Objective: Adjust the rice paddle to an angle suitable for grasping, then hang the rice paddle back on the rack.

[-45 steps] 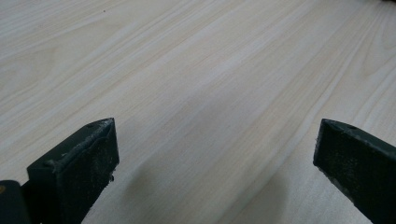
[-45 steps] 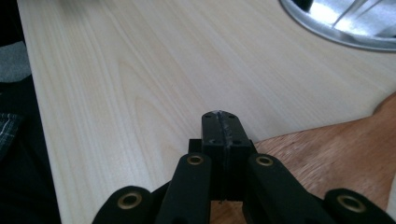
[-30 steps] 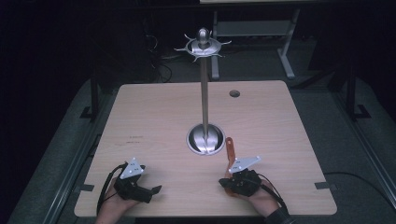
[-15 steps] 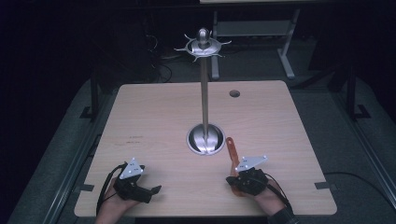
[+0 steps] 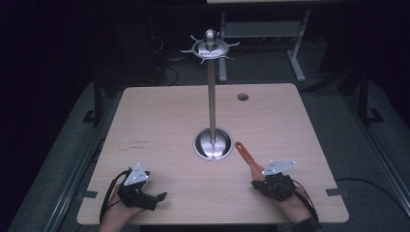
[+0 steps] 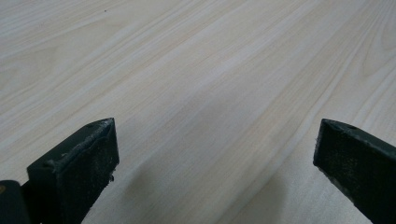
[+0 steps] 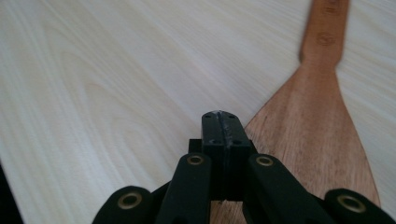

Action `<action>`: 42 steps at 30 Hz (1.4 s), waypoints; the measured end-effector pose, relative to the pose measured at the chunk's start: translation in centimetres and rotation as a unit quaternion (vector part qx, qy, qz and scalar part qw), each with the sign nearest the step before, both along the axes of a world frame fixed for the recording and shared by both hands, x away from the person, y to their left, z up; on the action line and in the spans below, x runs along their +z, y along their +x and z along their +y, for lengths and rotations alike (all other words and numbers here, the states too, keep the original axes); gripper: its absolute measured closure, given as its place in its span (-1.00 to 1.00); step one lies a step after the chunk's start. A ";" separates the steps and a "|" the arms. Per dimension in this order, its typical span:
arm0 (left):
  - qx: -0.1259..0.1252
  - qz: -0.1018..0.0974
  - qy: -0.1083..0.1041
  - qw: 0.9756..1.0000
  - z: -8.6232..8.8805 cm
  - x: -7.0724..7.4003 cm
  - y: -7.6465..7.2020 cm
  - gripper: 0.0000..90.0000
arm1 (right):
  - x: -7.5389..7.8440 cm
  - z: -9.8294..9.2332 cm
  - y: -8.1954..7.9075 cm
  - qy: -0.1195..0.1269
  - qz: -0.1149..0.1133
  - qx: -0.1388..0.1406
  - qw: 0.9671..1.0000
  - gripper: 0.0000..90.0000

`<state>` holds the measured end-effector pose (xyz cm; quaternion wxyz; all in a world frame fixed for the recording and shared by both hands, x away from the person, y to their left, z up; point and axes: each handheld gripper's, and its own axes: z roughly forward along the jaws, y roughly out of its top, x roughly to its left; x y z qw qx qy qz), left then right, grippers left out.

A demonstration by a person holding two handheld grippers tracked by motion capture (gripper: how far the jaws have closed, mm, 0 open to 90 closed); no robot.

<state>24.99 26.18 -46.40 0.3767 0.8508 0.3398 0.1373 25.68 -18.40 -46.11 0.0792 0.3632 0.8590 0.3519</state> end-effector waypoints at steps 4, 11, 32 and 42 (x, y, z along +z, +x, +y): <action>-0.001 0.000 0.002 1.000 0.1 0.1 -0.1 -1.00 | 0.1 -1.1 0.5 -0.003 -0.002 -0.018 1.000 0.99; -0.001 0.000 0.003 1.000 0.1 0.1 -0.1 -1.00 | 0.3 -2.3 0.9 0.007 -0.005 -0.033 0.999 0.98; -0.005 0.001 0.006 1.000 -0.1 0.0 -0.1 -1.00 | 2.2 -3.1 3.5 0.020 -0.001 -0.058 0.998 0.27; -0.005 0.002 0.003 1.000 -0.3 -0.1 -0.1 -1.00 | 3.6 -1.8 6.1 -0.019 0.012 -0.062 0.998 0.29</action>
